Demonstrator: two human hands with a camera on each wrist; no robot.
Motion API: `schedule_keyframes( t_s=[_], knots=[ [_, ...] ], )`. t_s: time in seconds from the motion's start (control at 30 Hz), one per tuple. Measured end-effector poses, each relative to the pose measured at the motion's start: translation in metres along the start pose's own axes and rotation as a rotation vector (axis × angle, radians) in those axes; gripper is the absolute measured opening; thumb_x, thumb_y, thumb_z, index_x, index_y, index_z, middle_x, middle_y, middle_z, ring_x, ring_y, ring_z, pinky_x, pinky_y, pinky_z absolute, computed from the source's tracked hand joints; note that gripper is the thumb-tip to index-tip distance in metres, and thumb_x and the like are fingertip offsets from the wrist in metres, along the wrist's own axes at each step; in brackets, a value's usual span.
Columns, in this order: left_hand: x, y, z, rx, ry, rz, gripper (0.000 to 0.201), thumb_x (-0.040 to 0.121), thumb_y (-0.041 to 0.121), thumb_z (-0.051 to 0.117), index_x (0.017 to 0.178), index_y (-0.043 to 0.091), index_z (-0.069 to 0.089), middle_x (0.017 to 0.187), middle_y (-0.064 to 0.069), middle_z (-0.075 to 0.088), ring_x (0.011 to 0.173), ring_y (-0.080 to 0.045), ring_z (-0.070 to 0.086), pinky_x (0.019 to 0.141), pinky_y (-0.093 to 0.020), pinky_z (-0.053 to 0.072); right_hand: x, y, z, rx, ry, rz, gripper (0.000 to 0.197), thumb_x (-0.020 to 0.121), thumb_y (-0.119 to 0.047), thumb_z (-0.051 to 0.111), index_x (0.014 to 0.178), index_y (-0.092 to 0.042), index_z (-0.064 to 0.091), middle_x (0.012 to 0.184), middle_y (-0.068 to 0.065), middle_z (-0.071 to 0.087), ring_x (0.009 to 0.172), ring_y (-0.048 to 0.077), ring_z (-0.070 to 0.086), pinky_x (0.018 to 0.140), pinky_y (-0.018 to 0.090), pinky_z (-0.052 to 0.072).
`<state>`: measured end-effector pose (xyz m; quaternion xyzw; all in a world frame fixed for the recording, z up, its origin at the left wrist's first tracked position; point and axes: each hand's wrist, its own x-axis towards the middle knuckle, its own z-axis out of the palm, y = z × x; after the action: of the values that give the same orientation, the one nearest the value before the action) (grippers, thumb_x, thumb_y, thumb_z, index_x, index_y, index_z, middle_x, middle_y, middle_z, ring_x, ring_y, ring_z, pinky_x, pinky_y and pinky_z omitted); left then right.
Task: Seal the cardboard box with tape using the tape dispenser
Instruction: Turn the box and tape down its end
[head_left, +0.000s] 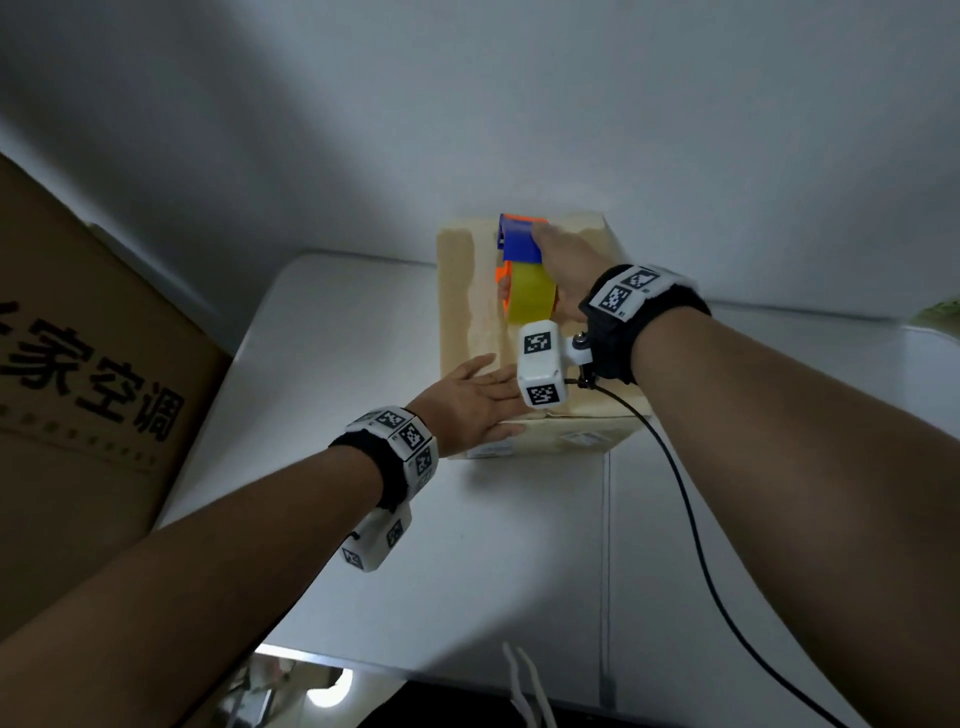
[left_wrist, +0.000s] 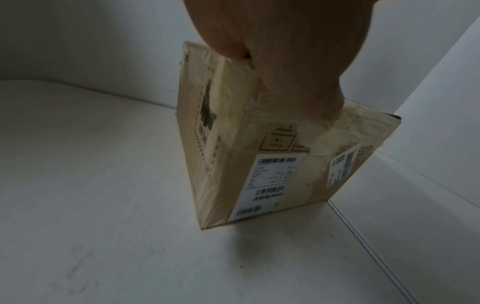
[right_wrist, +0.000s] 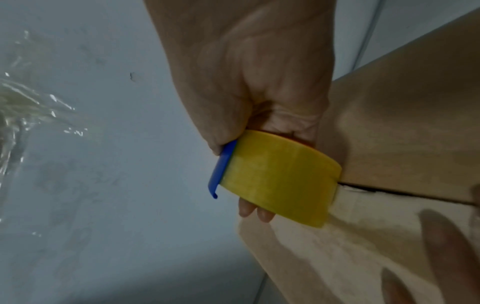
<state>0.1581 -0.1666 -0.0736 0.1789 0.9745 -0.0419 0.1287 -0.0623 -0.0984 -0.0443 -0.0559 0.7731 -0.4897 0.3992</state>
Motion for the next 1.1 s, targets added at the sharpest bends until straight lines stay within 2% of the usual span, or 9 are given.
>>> schedule_keyframes(
  t_s=[0.2,0.3,0.37,0.5,0.57,0.7,0.9,1.0,1.1],
  knots=[
    [0.002,0.003,-0.007,-0.03,0.134,0.021,0.049,0.089,0.043,0.033,0.123,0.024,0.062,0.128,0.0,0.064,0.12,-0.015,0.06,0.109,-0.039,0.031,-0.091,-0.01,0.018,0.18,-0.08,0.008,0.045,0.103,-0.039,0.029,0.113,-0.001,0.051,0.079,0.023,0.063,0.054,0.027,0.066,0.055,0.033,0.057],
    [0.002,0.003,-0.006,-0.097,0.034,-0.006,0.071,0.087,0.052,0.006,0.147,0.027,0.033,0.157,0.003,0.027,0.146,-0.014,0.023,0.12,-0.041,0.008,-0.111,-0.007,0.014,0.251,-0.087,0.006,0.046,0.103,-0.038,0.029,0.113,0.001,0.053,0.081,0.024,0.064,0.059,0.028,0.066,0.058,0.036,0.058],
    [0.002,0.004,-0.008,-0.122,0.001,-0.028,0.081,0.083,0.064,-0.008,0.148,0.032,0.025,0.159,0.008,0.02,0.148,-0.013,0.014,0.121,-0.039,0.002,-0.122,-0.001,0.009,0.214,-0.05,0.015,0.045,0.103,-0.034,0.031,0.118,0.003,0.052,0.078,0.023,0.064,0.057,0.028,0.066,0.056,0.035,0.058],
    [0.002,0.005,-0.009,-0.086,0.012,-0.037,0.104,0.068,0.066,-0.027,0.147,0.03,0.03,0.158,0.006,0.025,0.148,-0.013,0.013,0.119,-0.037,0.0,-0.147,0.017,0.011,0.067,-0.024,0.035,0.051,0.091,-0.049,0.044,0.111,-0.005,0.058,0.104,0.024,0.068,0.089,0.035,0.068,0.085,0.054,0.055],
    [0.002,0.004,-0.007,-0.072,0.008,-0.033,0.115,0.066,0.069,-0.033,0.144,0.026,0.039,0.155,0.004,0.032,0.147,-0.015,0.019,0.12,-0.038,0.002,-0.147,0.031,0.005,-0.007,0.012,0.024,0.064,0.074,-0.058,0.052,0.117,-0.011,0.059,0.115,0.017,0.067,0.1,0.034,0.066,0.091,0.049,0.053],
    [0.003,0.006,-0.007,-0.124,0.052,-0.027,0.116,0.072,0.072,-0.027,0.135,0.017,0.052,0.147,-0.003,0.046,0.143,-0.021,0.031,0.118,-0.043,0.013,-0.198,0.031,0.009,0.082,-0.06,0.079,0.034,0.096,-0.029,0.045,0.113,-0.003,0.057,0.107,0.023,0.064,0.087,0.028,0.06,0.078,0.036,0.049],
    [0.002,0.011,-0.013,-0.087,0.001,-0.066,0.089,0.073,0.06,-0.008,0.149,0.028,0.025,0.159,0.007,0.018,0.149,-0.01,0.009,0.119,-0.035,0.001,-0.232,0.058,0.012,0.194,-0.084,0.179,0.025,0.098,-0.027,0.044,0.107,-0.006,0.054,0.106,0.019,0.062,0.067,0.024,0.062,0.055,0.024,0.054],
    [0.002,0.012,-0.014,-0.066,-0.017,-0.086,0.07,0.088,0.056,0.007,0.15,0.028,0.02,0.16,0.007,0.012,0.149,-0.009,0.005,0.118,-0.035,-0.001,-0.226,0.064,0.016,0.175,-0.011,0.1,0.047,0.103,-0.033,0.036,0.126,0.005,0.051,0.125,0.024,0.06,0.098,0.034,0.065,0.081,0.037,0.054],
    [0.0,0.011,-0.012,-0.081,0.002,-0.077,0.09,0.072,0.062,-0.008,0.15,0.027,0.021,0.16,0.006,0.015,0.149,-0.01,0.008,0.119,-0.035,0.0,-0.231,0.065,0.021,0.19,-0.055,0.172,0.048,0.103,-0.036,0.035,0.133,0.0,0.046,0.131,0.024,0.057,0.118,0.037,0.058,0.07,0.033,0.052]
  ],
)
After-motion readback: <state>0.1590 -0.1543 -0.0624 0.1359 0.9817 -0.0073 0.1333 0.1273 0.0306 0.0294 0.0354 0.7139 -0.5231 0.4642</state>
